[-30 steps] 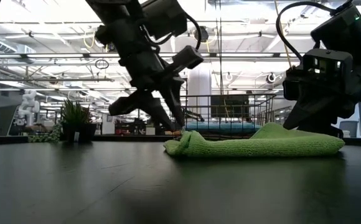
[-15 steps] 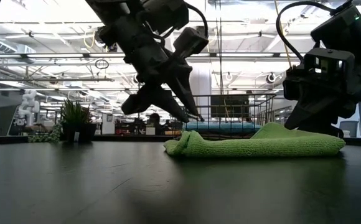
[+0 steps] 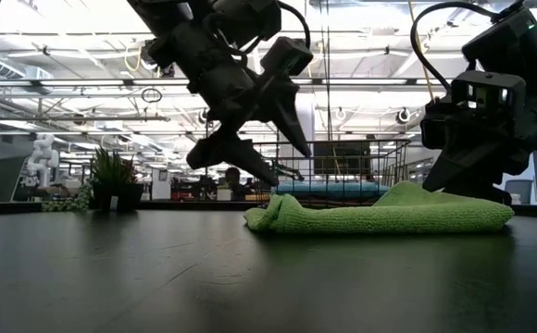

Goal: Fold microfiber towels
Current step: Put the green towel into the wire basket

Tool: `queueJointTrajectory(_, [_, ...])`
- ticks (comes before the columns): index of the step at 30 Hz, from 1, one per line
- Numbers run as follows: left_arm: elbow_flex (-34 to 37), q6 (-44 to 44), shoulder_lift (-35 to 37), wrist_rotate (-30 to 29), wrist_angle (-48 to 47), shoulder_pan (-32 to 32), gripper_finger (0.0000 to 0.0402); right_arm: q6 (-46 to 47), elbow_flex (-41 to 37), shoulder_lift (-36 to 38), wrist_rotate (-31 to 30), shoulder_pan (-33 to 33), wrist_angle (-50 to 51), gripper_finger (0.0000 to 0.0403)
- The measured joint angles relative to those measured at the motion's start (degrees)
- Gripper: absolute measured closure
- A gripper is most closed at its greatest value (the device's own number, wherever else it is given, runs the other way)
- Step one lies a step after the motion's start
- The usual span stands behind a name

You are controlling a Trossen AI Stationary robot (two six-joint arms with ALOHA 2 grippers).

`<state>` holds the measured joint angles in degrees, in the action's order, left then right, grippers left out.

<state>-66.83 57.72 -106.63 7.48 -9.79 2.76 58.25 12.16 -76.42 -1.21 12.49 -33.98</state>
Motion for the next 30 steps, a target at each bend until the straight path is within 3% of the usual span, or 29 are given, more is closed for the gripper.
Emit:
queueJointTrajectory(7, [0.0, 4.43, 0.04, -8.1, -2.42, 0.0, 0.0155, 1.03, 0.06, 0.02, 0.0, 0.0, -0.07, 0.0225])
queueJointTrajectory(14, [0.02, 7.14, 0.04, -8.62, -11.55, 1.28, 0.0186, 0.99, 0.07, 0.02, 0.0, 0.0, -0.04, 0.0225])
queueJointTrajectory(19, [0.02, 7.34, -0.57, -10.32, -9.0, 2.11, 0.0194, 0.94, 0.07, 0.03, 0.0, 0.0, -0.05, 0.0225])
queueJointTrajectory(23, [0.02, 7.38, -3.25, -10.14, -7.31, 2.1, 0.0194, 1.01, 0.07, 0.02, -0.02, 0.0, -0.13, 0.0225])
queueJointTrajectory(30, [-0.24, 8.88, -6.92, -4.95, -3.61, 2.05, 0.0195, 1.08, 0.07, 0.02, -0.02, 0.0, -0.31, 0.0225])
